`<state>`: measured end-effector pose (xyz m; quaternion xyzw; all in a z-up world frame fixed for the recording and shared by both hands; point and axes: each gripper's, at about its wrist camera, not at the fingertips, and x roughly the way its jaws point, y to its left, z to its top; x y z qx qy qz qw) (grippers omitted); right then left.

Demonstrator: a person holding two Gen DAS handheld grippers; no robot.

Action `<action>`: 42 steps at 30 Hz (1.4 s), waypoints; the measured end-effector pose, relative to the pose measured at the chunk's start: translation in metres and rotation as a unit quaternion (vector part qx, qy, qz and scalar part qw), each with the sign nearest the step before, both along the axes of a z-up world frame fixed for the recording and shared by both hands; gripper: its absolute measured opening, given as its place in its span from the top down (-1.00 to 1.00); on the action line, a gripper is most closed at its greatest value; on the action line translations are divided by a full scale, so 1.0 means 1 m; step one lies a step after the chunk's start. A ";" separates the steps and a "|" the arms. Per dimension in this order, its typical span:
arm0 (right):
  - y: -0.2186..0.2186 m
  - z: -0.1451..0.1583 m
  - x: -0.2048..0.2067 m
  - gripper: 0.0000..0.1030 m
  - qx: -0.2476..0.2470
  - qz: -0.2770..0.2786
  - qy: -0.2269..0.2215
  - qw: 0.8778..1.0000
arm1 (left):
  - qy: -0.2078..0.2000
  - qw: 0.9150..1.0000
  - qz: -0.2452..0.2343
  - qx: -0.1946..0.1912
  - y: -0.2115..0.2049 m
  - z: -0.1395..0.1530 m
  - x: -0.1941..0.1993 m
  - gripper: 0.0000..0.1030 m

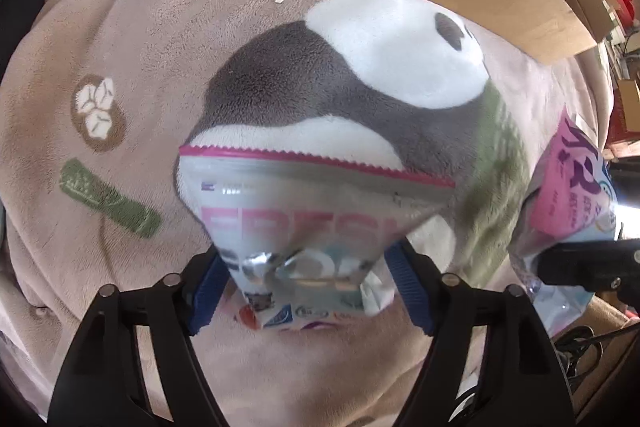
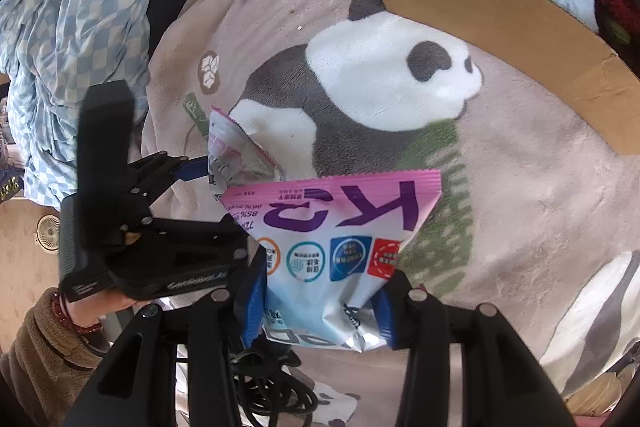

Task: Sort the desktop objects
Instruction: 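Lift both snack bags and carry them toward the cardboard box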

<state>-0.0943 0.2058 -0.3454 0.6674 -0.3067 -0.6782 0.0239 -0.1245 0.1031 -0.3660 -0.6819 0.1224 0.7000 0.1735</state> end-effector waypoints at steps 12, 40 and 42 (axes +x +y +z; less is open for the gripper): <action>0.008 0.014 -0.003 0.11 -0.007 -0.003 0.010 1.000 | 0.015 1.000 0.013 0.003 -0.004 0.057 0.017 0.15; 0.076 0.170 0.024 0.11 0.020 -0.018 0.096 0.995 | 0.081 0.995 -0.053 0.023 0.122 0.209 0.033 0.15; 0.085 0.180 0.027 0.11 0.023 -0.021 0.101 0.994 | 0.085 0.994 -0.058 0.027 0.135 0.216 0.031 0.15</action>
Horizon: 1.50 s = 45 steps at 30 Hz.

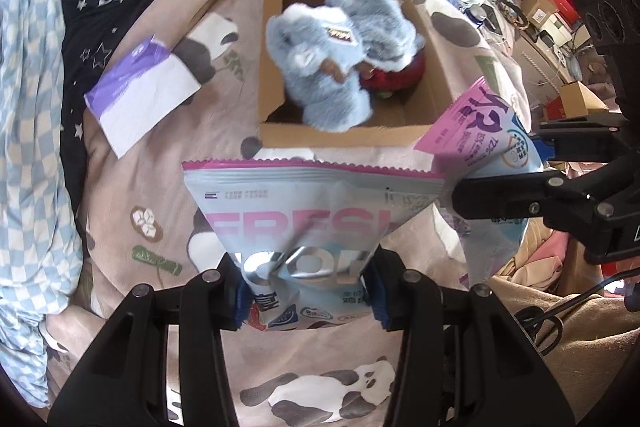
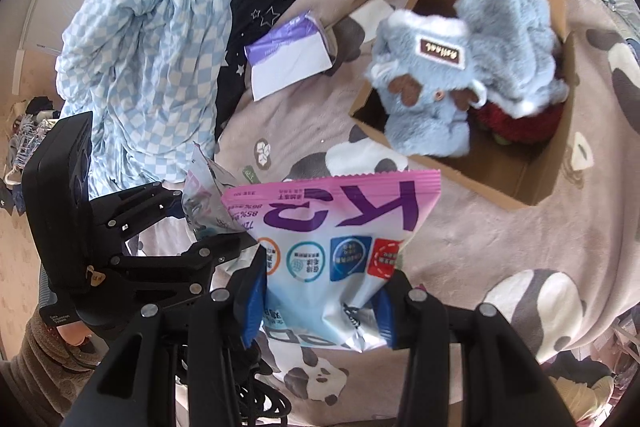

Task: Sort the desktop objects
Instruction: 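Lift both snack bags and carry them toward the cardboard box, then lower both tools into the box and open them to release the bags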

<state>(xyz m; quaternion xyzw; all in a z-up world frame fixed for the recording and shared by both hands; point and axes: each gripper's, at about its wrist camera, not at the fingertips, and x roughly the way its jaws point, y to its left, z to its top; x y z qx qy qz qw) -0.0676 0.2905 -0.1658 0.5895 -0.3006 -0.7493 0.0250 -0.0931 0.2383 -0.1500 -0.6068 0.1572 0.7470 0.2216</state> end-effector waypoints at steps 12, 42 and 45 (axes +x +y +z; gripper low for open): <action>0.055 0.032 -0.003 0.11 0.014 -0.022 0.026 0.999 | 0.016 1.000 -0.017 0.006 0.061 0.024 -0.032 0.15; 0.181 -0.056 -0.096 0.12 0.064 -0.011 -0.003 0.998 | -0.024 1.000 0.011 0.008 0.154 -0.090 -0.152 0.14; 0.183 -0.071 -0.099 0.12 0.065 -0.007 -0.013 0.998 | -0.037 0.999 0.026 0.006 0.153 -0.107 -0.155 0.14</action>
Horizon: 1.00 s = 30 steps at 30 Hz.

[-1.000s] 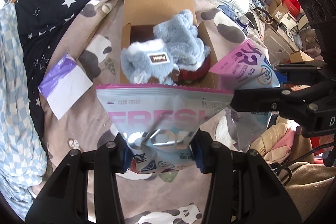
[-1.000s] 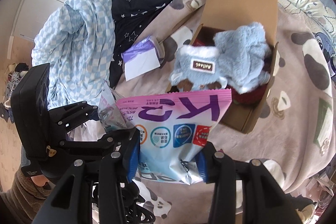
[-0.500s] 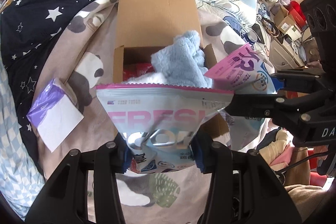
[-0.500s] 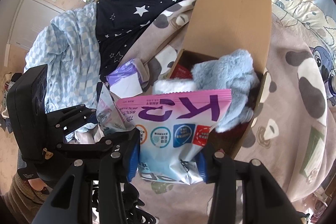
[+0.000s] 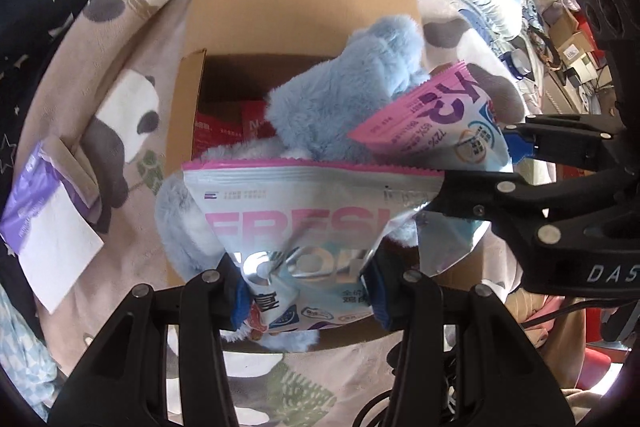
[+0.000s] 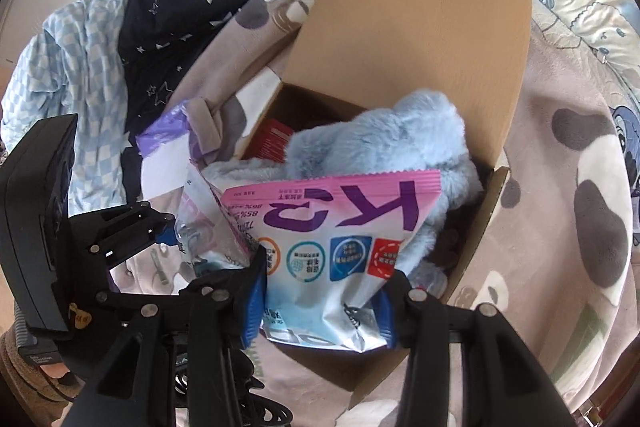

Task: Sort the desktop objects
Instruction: 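Lower both tools into the box and open them to release the bags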

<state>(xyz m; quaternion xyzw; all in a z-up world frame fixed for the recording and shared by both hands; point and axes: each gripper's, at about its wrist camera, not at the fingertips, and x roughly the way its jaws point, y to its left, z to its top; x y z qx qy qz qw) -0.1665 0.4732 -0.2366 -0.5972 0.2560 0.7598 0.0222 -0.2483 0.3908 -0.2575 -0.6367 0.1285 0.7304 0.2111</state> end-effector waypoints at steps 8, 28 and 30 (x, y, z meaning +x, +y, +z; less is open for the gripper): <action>0.001 -0.036 -0.009 0.12 0.003 0.014 -0.021 1.000 | -0.007 0.999 0.034 -0.015 -0.003 -0.031 -0.006 0.14; 0.007 -0.056 -0.019 0.02 0.002 0.029 -0.051 0.998 | -0.022 0.996 0.074 -0.043 0.009 -0.053 -0.008 -0.20; 0.005 -0.052 -0.018 0.00 0.008 0.032 -0.051 0.998 | -0.019 0.996 0.071 -0.046 0.015 -0.050 -0.004 -0.32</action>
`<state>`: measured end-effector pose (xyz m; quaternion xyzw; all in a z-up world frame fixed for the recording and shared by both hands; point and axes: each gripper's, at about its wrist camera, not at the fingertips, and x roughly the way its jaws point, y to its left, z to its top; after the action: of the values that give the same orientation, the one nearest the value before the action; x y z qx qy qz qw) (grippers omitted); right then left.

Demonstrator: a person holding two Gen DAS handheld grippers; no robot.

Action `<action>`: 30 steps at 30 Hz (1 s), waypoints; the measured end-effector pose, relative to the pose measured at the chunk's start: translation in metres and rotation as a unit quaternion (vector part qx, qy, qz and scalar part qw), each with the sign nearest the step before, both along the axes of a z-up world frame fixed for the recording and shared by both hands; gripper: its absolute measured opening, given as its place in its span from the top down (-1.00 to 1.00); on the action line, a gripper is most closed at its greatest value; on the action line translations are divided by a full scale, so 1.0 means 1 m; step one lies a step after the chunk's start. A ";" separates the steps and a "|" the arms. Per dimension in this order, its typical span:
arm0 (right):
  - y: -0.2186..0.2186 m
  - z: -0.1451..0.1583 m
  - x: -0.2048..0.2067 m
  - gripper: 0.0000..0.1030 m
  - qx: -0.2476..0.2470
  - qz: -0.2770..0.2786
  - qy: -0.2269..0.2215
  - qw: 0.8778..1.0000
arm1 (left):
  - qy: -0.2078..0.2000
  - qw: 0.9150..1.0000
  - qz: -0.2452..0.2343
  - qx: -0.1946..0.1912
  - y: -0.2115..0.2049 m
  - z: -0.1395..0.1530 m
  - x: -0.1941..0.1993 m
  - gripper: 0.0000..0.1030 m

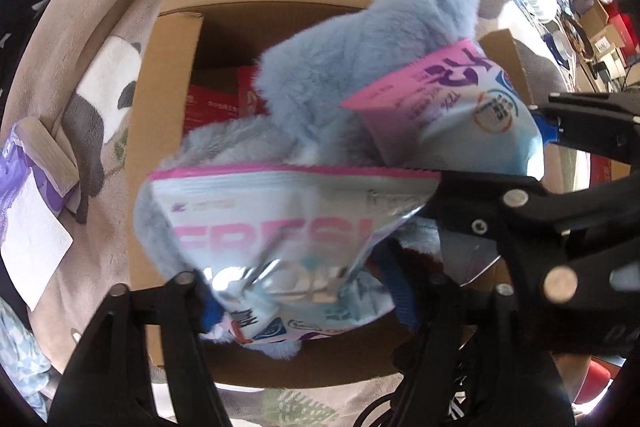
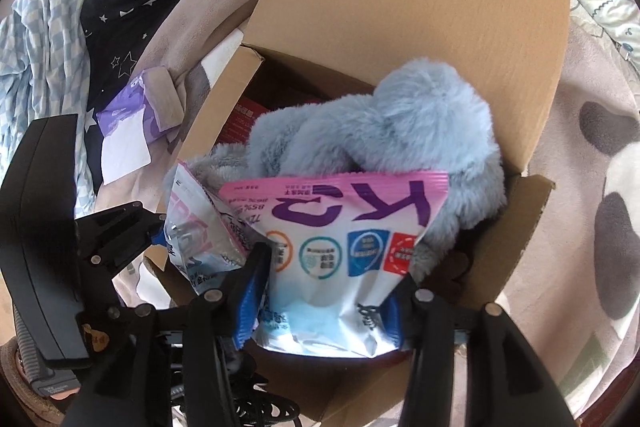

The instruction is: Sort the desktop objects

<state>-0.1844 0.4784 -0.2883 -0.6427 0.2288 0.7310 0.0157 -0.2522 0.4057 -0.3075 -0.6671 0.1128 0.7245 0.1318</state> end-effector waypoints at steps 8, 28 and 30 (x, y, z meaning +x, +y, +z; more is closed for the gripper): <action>-0.004 0.026 0.013 -0.01 0.033 0.007 0.014 0.999 | 0.020 1.000 0.002 -0.018 0.007 0.016 0.015 -0.50; -0.020 0.096 0.037 -0.26 0.048 0.009 0.070 0.996 | 0.075 0.995 0.025 -0.057 -0.013 0.080 0.033 -0.62; -0.022 0.101 0.041 -0.28 0.047 0.006 0.074 0.996 | 0.076 0.995 0.028 -0.056 -0.013 0.085 0.037 -0.62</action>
<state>-0.1431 0.4568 -0.1872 -0.5868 0.1912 0.7864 0.0249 -0.2154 0.3924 -0.2227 -0.6193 0.1446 0.7690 0.0649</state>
